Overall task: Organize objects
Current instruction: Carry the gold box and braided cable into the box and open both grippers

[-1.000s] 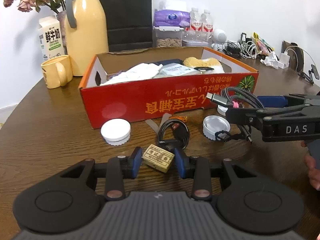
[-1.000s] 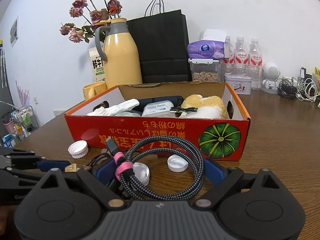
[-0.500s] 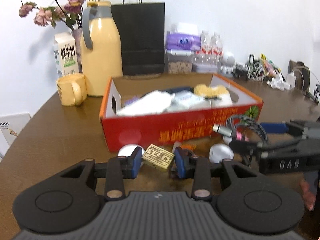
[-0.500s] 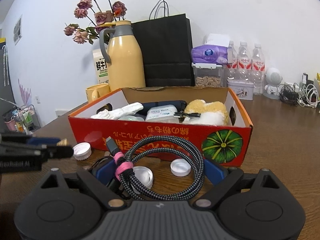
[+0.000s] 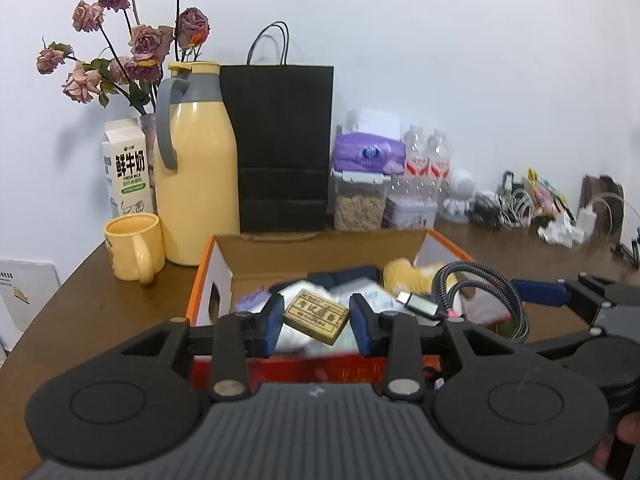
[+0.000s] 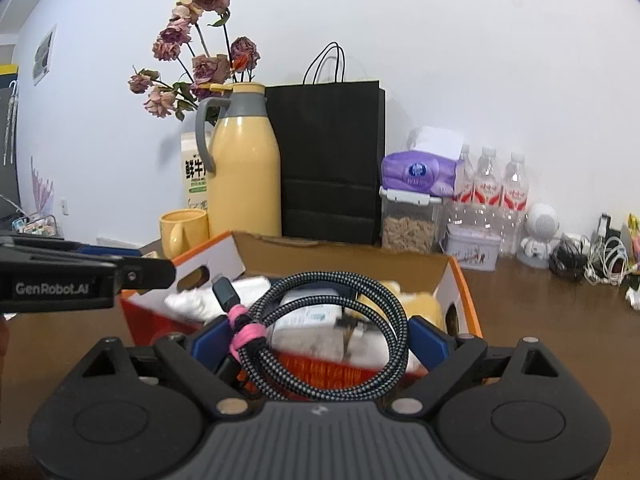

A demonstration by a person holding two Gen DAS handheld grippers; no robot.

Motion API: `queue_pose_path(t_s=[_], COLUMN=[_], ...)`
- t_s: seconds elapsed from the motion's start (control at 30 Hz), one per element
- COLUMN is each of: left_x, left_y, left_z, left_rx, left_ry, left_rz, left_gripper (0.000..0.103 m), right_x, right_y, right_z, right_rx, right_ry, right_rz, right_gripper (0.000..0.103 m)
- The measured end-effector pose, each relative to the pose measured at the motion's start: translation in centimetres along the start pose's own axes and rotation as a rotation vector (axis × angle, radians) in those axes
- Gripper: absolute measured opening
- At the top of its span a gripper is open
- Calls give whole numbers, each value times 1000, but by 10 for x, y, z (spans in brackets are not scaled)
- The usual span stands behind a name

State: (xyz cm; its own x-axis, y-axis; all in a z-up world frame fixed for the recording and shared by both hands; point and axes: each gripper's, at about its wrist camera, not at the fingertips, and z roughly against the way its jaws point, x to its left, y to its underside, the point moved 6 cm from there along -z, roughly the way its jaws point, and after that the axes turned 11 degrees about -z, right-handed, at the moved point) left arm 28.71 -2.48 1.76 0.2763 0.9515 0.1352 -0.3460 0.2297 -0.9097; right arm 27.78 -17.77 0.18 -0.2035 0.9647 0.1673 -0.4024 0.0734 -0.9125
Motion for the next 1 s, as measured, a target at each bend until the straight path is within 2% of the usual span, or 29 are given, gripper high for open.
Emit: queue_pose_path(t_s=[0.17, 0.33, 0.57, 0.73, 0.87, 0.93, 1.0], left_x=[7, 20, 34, 36, 29, 28, 27], left_y=[-18, -26, -24, -10, -7, -7, -8], left_z=[-23, -56, -99, -113, -112, -109, -104], left_rx=[-13, 13, 41, 81, 84, 76, 60], left_ry=[-19, -54, -85, -85, -105, -126, -147], left_rz=[43, 110, 195, 182, 139, 124, 119], left_gripper=[36, 36, 36, 36, 37, 46, 77], right_x=[2, -1, -18, -25, -26, -26, -26], right_y=[-18, -31, -29, -19, -14, -12, -9], right_z=[-23, -54, -99, -111, -113, -113, -113], right_rx=[-12, -10, 11, 52, 69, 84, 97], right_ry=[25, 64, 111, 101, 106, 110, 119], right_rz=[14, 9, -51, -71, -69, -69, -70], right_gripper=[93, 93, 93, 93, 93, 93, 94])
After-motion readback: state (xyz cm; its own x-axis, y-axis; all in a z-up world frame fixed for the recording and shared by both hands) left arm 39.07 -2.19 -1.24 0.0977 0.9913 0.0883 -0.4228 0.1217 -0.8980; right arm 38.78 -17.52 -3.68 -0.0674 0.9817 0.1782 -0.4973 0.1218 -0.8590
